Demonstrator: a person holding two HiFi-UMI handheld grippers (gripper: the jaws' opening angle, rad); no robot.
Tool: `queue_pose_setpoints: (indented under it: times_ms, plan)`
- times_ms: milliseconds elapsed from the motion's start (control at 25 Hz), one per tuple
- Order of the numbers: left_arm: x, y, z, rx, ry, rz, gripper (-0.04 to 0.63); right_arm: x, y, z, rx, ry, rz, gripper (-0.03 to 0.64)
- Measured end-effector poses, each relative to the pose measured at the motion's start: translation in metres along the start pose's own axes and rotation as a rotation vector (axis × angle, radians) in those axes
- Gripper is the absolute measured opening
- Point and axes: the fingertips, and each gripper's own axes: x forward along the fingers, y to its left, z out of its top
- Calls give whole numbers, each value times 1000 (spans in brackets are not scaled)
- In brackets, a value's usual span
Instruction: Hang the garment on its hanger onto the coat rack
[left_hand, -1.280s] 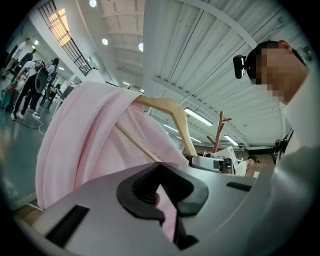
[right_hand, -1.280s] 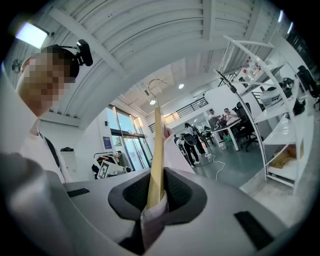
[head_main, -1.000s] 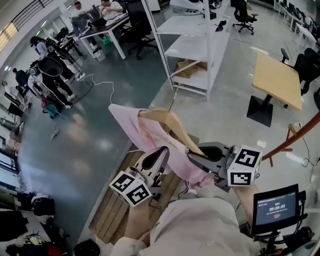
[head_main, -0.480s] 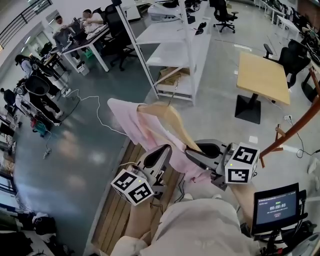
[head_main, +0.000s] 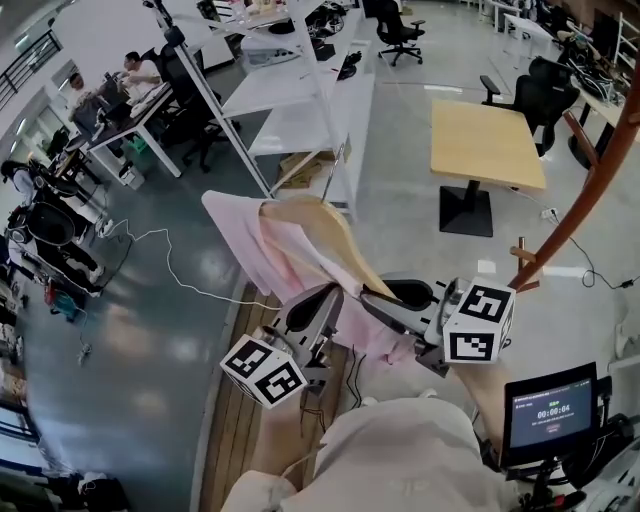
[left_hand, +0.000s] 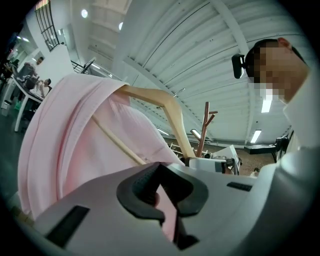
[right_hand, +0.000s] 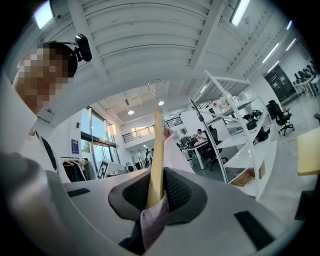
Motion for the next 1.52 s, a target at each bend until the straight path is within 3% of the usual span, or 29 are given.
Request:
queue_pose_setpoints:
  times_ms: [720,1520]
  plan:
    - [131,-76,9,44,70,-313,6,-117,-50,60,-52,-141,-304,58]
    - [248,-129,-10,44,149,-487,6,-215,-113,87,-28,-211,-512,60]
